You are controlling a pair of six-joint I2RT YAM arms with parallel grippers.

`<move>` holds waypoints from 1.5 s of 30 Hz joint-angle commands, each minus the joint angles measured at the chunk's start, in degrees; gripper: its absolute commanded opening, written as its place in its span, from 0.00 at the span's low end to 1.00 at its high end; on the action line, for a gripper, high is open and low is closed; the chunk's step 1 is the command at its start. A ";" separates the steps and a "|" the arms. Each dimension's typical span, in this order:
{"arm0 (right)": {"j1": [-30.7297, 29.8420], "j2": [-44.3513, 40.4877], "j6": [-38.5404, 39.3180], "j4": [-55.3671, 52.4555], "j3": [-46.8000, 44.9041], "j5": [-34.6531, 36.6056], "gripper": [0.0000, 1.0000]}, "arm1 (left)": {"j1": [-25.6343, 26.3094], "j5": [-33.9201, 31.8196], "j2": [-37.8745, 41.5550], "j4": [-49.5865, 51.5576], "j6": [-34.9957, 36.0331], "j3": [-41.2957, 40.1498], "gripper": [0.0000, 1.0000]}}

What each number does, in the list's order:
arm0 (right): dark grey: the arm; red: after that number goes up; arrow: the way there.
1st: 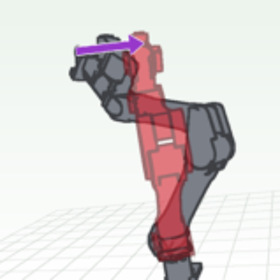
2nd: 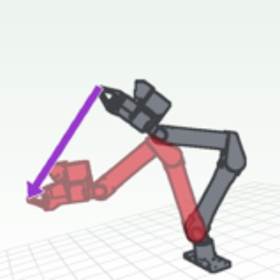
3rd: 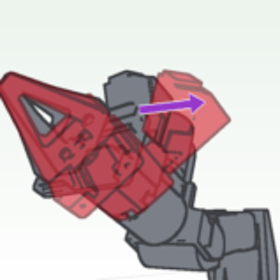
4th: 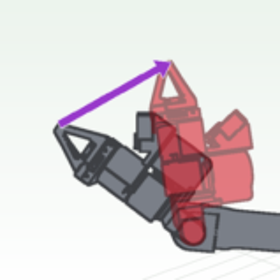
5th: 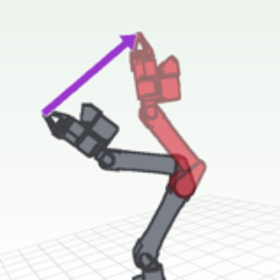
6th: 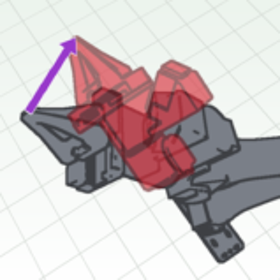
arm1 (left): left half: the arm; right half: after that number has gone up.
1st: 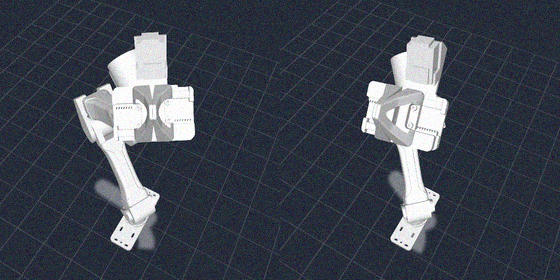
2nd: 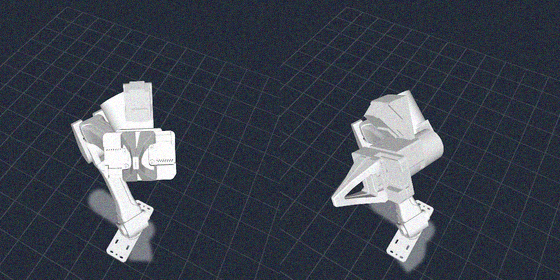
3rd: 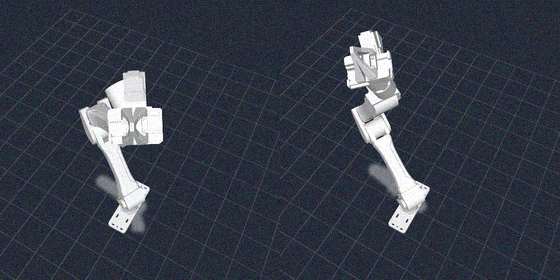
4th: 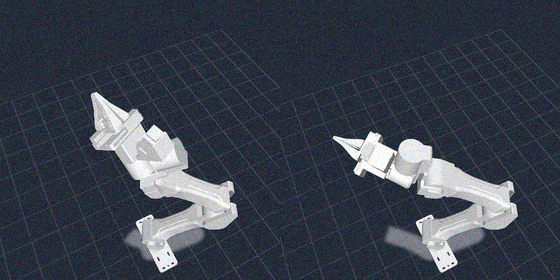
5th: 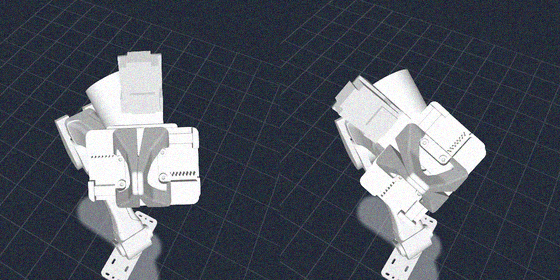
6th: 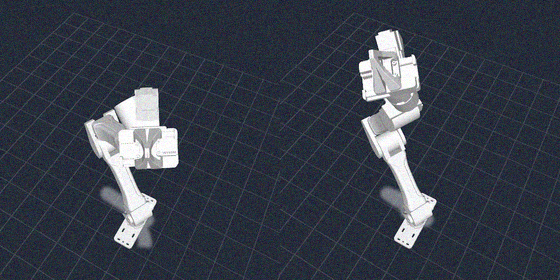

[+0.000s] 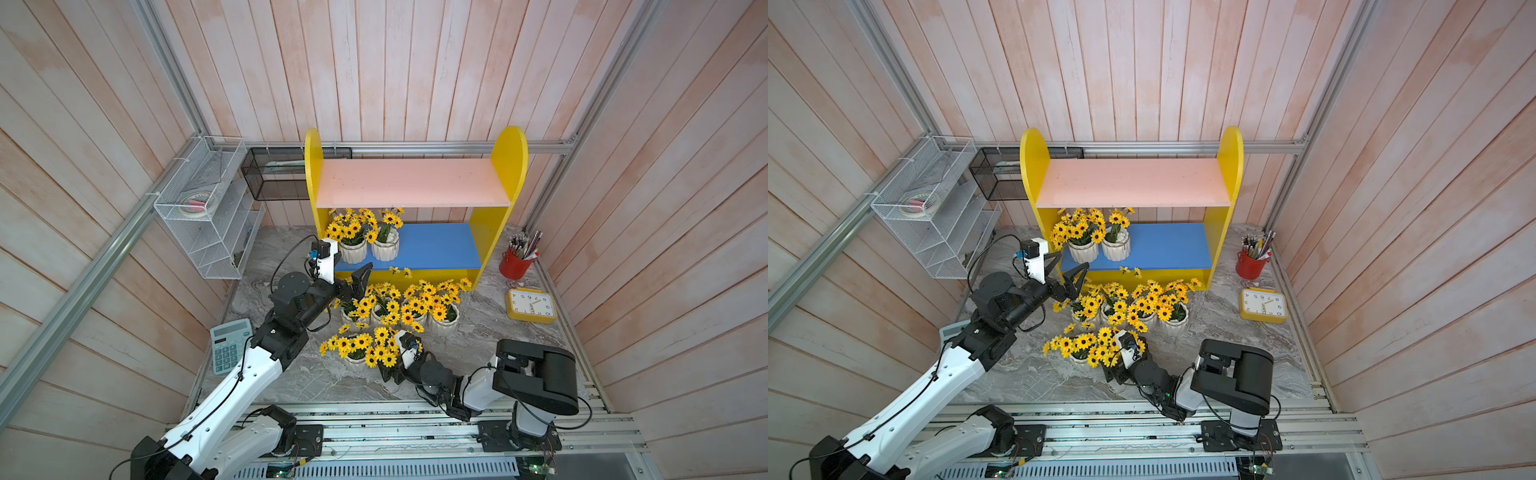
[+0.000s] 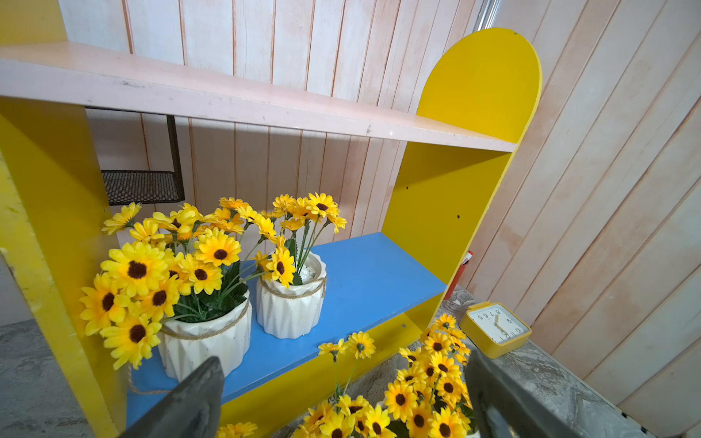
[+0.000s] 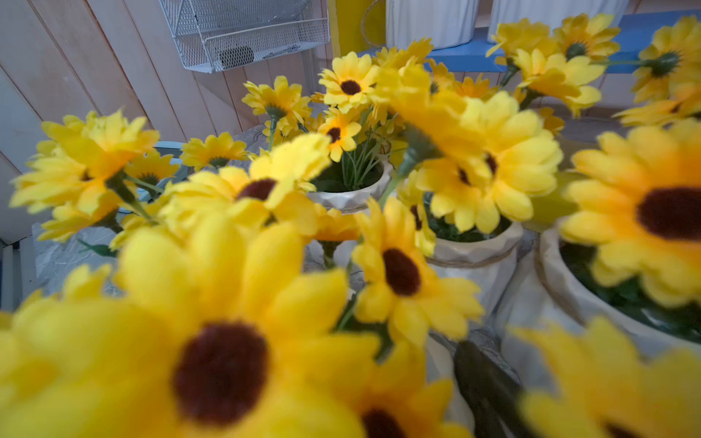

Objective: Take the sunflower pots off the shelves
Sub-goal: Place the sunflower pot at the center of the board.

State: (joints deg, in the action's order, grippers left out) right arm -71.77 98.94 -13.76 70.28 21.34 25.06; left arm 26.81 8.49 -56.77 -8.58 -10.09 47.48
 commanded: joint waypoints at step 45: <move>4.06 -52.22 -8.18 -69.52 0.98 4.21 0.98 | 15.34 -26.90 -12.54 19.81 -2.12 9.49 0.98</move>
State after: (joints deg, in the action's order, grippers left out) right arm -69.91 50.87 -20.47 6.92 20.84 23.27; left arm 41.69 -10.70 -66.63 9.37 -14.13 55.07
